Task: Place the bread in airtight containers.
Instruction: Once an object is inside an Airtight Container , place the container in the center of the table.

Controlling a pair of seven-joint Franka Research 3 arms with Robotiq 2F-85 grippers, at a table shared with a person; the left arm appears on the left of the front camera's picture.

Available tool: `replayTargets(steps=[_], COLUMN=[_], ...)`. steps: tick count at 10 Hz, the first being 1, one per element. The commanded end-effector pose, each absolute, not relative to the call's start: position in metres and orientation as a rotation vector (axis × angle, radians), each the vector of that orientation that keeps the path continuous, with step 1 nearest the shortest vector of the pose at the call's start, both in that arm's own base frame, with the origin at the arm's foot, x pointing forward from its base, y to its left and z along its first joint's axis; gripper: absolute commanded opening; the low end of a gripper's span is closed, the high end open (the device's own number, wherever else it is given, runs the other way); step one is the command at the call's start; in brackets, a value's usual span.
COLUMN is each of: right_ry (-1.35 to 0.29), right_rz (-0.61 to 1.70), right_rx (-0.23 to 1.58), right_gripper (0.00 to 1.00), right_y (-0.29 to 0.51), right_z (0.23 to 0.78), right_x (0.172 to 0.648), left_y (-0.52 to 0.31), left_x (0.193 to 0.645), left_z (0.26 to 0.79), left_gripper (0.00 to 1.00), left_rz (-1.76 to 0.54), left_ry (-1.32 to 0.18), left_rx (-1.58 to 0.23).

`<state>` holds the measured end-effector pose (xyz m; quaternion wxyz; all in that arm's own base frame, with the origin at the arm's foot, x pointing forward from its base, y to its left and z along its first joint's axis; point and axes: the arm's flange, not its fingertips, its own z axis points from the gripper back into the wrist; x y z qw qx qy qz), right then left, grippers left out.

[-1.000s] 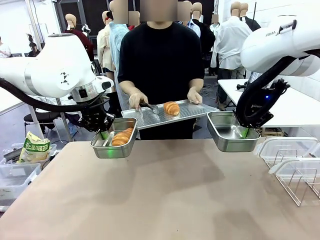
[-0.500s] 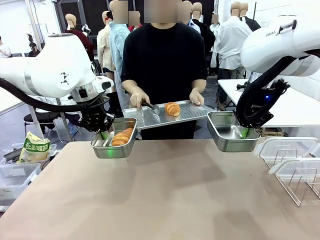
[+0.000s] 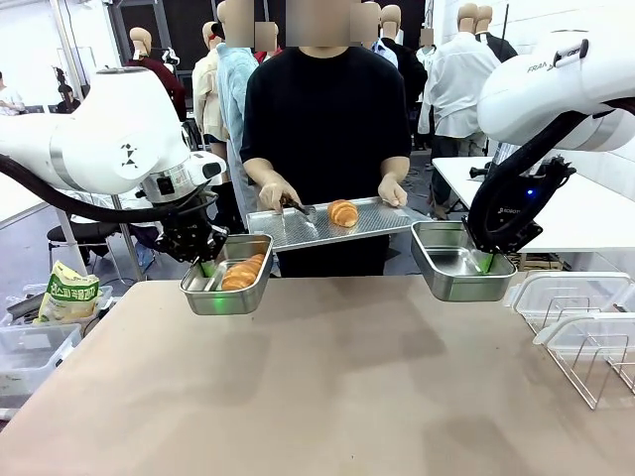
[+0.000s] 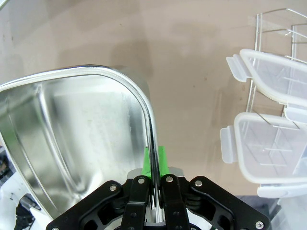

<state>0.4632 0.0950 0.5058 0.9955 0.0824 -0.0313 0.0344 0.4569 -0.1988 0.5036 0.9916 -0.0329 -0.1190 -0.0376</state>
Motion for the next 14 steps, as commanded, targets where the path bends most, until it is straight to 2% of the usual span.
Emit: replayTargets(steps=[1, 4, 6, 11, 14], right_ry=[-0.068, -0.068, -0.068, -0.068, -0.068], right_rz=[0.066, 0.066, 0.066, 0.066, 0.066], right_rx=[0.165, 0.165, 0.165, 0.165, 0.165], right_gripper=[0.00, 0.00, 0.00, 0.00, 0.00], right_y=[0.094, 0.094, 0.094, 0.094, 0.094], right_z=[0.507, 0.507, 0.507, 0.507, 0.507], right_x=[0.461, 0.461, 0.461, 0.461, 0.461], left_y=[-0.206, -0.207, -0.206, -0.197, -0.188], left_x=[0.459, 0.463, 0.468, 0.475, 0.473], left_z=[0.508, 0.509, 0.492, 0.412, 0.373], left_gripper=[0.00, 0.00, 0.00, 0.00, 0.00], left_rz=[-0.084, -0.049, -0.011, 0.001, 0.028], left_ry=[-0.239, -0.273, -0.264, -0.232, -0.284], left_rx=[-0.070, -0.056, -0.056, -0.061, -0.046])
